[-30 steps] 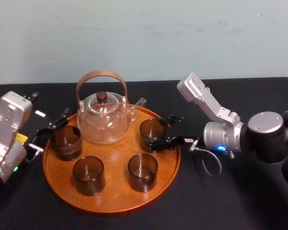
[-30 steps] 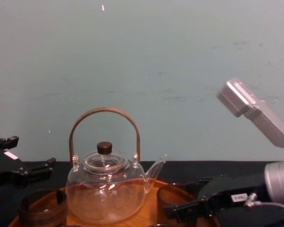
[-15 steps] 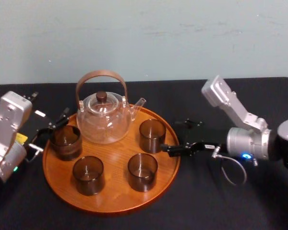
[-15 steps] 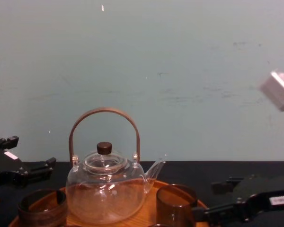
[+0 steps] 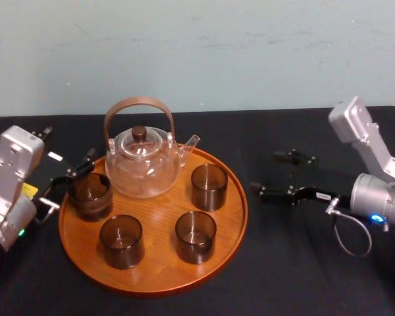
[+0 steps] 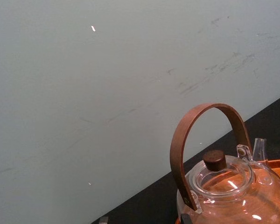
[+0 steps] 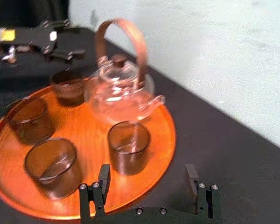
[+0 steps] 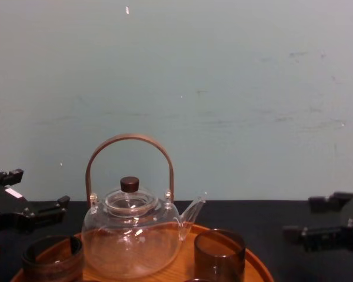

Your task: Pick up the glass from the table and place it on the tray.

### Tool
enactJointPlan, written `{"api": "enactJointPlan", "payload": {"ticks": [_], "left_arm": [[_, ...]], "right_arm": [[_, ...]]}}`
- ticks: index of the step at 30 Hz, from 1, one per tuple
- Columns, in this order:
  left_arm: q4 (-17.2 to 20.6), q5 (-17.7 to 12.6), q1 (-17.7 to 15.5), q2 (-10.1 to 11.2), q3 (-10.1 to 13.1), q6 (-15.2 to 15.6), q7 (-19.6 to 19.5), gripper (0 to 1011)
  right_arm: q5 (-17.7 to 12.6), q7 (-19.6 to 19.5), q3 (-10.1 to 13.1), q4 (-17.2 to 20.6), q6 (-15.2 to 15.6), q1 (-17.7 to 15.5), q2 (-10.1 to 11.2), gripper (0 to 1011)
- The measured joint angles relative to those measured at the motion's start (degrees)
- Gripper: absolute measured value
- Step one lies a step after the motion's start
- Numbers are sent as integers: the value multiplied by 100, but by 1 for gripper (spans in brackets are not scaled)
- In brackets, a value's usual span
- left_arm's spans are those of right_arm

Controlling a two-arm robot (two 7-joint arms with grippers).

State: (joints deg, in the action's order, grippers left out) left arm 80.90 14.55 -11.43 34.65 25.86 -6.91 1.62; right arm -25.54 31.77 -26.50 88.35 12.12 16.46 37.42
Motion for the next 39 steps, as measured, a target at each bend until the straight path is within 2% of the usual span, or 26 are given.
{"api": "enactJointPlan", "payload": {"ticks": [5,9,18,28,39], "left_arm": [[0,0,0,0,0,0,0,1001],[0,0,0,0,0,0,0,1001],[0,0,0,0,0,0,0,1001],[0,0,0,0,0,0,0,1001],[0,0,0,0,0,0,0,1001]], "right_arm": [[-25,-506,276,162,-203,-278,-113,1003],[42,-1081,529,222,-416,-518,-382,1003],[308,-1776,777,124,-744,-698,-859,1002],[527,-1916,848,-162,-781,-672,-1115,1003],[547,-1908,842,-174,-767,-660,-1114,1003]]}}
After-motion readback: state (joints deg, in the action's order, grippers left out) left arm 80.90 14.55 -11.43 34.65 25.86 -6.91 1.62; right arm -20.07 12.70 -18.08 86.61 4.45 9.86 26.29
